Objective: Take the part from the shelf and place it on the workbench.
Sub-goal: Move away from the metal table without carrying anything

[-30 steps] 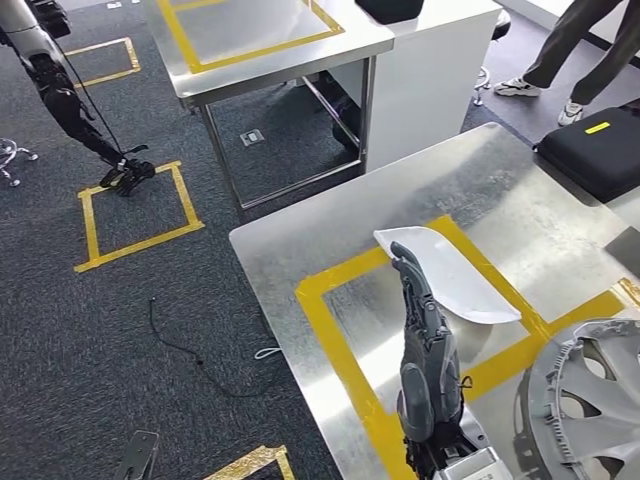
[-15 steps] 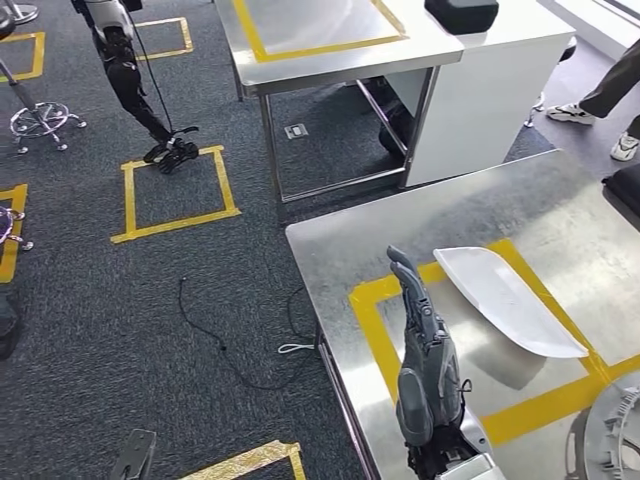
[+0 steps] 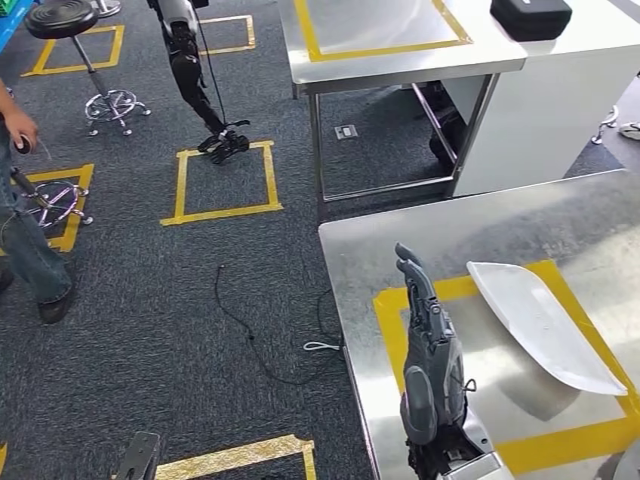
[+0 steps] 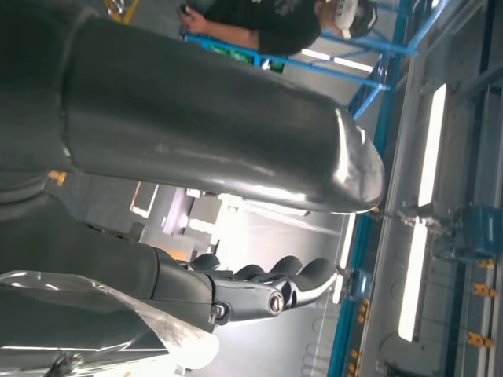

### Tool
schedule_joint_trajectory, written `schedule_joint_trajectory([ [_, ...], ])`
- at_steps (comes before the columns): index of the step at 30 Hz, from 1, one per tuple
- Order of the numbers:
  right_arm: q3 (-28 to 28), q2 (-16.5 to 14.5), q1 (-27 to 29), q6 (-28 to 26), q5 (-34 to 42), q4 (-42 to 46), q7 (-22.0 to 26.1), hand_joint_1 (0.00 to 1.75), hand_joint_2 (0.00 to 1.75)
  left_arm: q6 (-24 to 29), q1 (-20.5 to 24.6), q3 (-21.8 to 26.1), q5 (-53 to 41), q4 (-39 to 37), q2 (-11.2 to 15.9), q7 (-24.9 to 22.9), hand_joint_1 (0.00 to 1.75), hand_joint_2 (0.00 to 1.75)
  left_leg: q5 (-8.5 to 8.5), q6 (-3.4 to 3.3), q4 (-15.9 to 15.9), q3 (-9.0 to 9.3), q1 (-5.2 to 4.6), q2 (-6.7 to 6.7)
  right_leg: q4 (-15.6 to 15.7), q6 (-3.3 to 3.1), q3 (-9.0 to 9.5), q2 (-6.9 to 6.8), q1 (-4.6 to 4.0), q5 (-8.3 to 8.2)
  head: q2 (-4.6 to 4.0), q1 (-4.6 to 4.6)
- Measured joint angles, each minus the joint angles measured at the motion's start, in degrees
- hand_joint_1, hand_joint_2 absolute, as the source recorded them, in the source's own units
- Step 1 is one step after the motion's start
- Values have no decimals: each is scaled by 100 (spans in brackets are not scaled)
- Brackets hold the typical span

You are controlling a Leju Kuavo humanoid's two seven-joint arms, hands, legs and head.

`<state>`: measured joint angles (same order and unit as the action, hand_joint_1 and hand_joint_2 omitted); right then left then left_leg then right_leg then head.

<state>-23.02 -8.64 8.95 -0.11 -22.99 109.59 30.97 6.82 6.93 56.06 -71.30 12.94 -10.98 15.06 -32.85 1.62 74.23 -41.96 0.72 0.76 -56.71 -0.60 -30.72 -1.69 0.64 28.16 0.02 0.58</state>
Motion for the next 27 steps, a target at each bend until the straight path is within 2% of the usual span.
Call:
schedule_joint_trajectory([
  [1, -1, 1, 1, 0, 0, 0, 0, 0, 0, 1, -6, 1, 0, 0, 4, 0, 0, 0, 115, 21, -129, 73, 26, -21, -2, 13, 8, -62, 3, 10, 0, -1],
  [2, -1, 1, 2, 0, 0, 0, 0, 0, 0, 1, -9, 2, 0, 0, 8, 0, 0, 0, 301, 41, -457, 250, 50, -75, -5, 34, 24, -121, 7, 24, -1, 1],
  [3, -2, 0, 2, 0, 0, 1, 0, 0, 0, 2, -7, 3, 0, 0, 5, 0, 0, 0, 464, 65, -870, 471, 62, -203, -13, 66, 42, -177, 3, 46, -1, -1],
  [4, -1, 0, 2, -1, 0, 2, -1, 0, 0, 2, 1, 3, 0, 0, 0, 0, 0, 0, 581, 57, -1223, 656, 63, -306, -31, 106, 54, -229, -11, 75, -1, -5],
  [5, 0, 0, 1, -1, 0, 3, -1, 0, 0, 2, 5, 3, 0, 0, -5, 0, 0, 0, 636, 34, -1457, 774, 52, -381, -46, 144, 68, -275, -27, 100, -1, -2],
  [6, 0, 1, 1, -2, -1, 4, 0, 0, 0, 2, 6, 3, 0, 0, -10, 0, 0, 0, 633, -5, -1554, 815, 31, -412, -52, 181, 79, -318, -41, 115, 0, 4],
  [8, -1, 1, -3, -2, -4, 5, 1, 0, 0, 2, -6, 3, 0, 0, -7, 0, 0, 0, 635, -112, -1560, 794, 0, -296, -41, 244, 105, -405, -32, 130, 0, 21],
  [9, -2, 1, -7, -2, -6, 7, 0, 0, 0, 3, -13, 3, 0, 0, -6, 0, 0, 0, 642, -156, -1569, 792, -3, -243, -63, 278, 98, -377, -17, 168, 0, 28],
  [11, 1, 1, -9, -5, -7, 16, 2, 0, 0, 5, -8, 4, 0, 0, 3, 0, 0, 0, 661, -242, -1592, 796, 3, -126, -417, 313, -67, -155, 7, 409, 0, 48],
  [13, 6, 5, 1, -10, -7, 21, 3, 0, 0, 8, 0, 5, 0, 0, 10, 0, 0, 0, 666, -293, -1593, 788, -15, -5, -1198, 298, -458, 89, 5, 763, 0, 66],
  [14, 8, 9, 7, -11, -7, 20, 2, 0, 0, 8, -1, 5, -1, 0, 10, 0, 0, 0, 668, -304, -1592, 786, -31, 65, -1546, 282, -651, 133, -3, 860, -1, 68],
  [15, 10, 12, 9, -12, -7, 19, 2, 0, 0, 8, -4, 5, -1, 0, 9, 0, 0, 0, 668, -310, -1591, 787, -48, 139, -1725, 260, -774, 156, -12, 854, -1, 69],
  [16, 12, 14, 9, -13, -7, 18, 2, 0, 0, 7, -7, 5, -2, 0, 9, 0, 0, 0, 668, -314, -1591, 793, -61, 221, -1671, 230, -787, 176, -22, 730, 0, 68],
  [17, 13, 14, 8, -13, -7, 17, 2, 0, 0, 7, -7, 5, -2, 0, 9, 0, 0, 0, 669, -315, -1590, 802, -69, 305, -1401, 193, -691, 216, -32, 518, -1, 68],
  [18, 14, 14, 6, -13, -7, 17, 2, 0, 0, 8, -6, 5, -2, 0, 8, 0, 0, 0, 670, -315, -1590, 812, -71, 388, -996, 156, -524, 322, -41, 288, -1, 69],
  [19, 14, 14, 5, -14, -7, 17, 0, 0, 0, 8, -2, 5, -2, 0, 4, 0, 0, 0, 670, -306, -1586, 813, -76, 463, -617, 125, -360, 472, -41, 125, -1, 66],
  [20, 14, 14, 4, -16, -7, 18, 2, 0, 0, 8, 3, 6, -3, 0, 1, 0, 0, 0, 675, -288, -1582, 802, -71, 535, -335, 112, -220, 597, -41, 35, -1, 67],
  [21, 15, 14, 3, -18, -7, 19, 1, 0, 0, 8, 4, 7, -6, 0, -3, 0, 0, 0, 685, -259, -1581, 782, -58, 600, -182, 108, -140, 686, -45, 13, -1, 64],
  [22, 15, 14, 1, -20, -7, 19, 1, 0, 0, 7, 2, 7, -9, 0, -5, 0, 0, 0, 701, -219, -1586, 760, -44, 665, -145, 108, -109, 691, -49, 28, -1, 64],
  [23, 13, 14, -3, -22, -7, 20, 2, 0, 0, 7, -3, 7, -13, 0, -4, 0, 0, 0, 717, -179, -1596, 740, -30, 737, -114, 103, -81, 625, -53, 18, 0, 62],
  [24, 9, 14, -9, -21, -6, 20, 1, 0, 0, 7, -10, 7, -15, 0, -1, 0, 0, 0, 710, -149, -1583, 727, -28, 727, -81, 84, -61, 547, -49, -2, -1, 59],
  [25, 5, 14, -14, -21, -7, 20, 2, 0, 0, 7, -12, 7, -15, 0, 3, 0, 0, 0, 655, -126, -1507, 693, -40, 628, -41, 59, -35, 464, -40, -20, 0, 49],
  [27, 1, 14, -22, -20, -7, 19, 1, 0, 0, 7, 3, 7, -15, 0, 8, 1, 0, 0, 363, -89, -1015, 476, -58, 263, 15, 12, 7, 271, -35, -38, -1, 32],
])
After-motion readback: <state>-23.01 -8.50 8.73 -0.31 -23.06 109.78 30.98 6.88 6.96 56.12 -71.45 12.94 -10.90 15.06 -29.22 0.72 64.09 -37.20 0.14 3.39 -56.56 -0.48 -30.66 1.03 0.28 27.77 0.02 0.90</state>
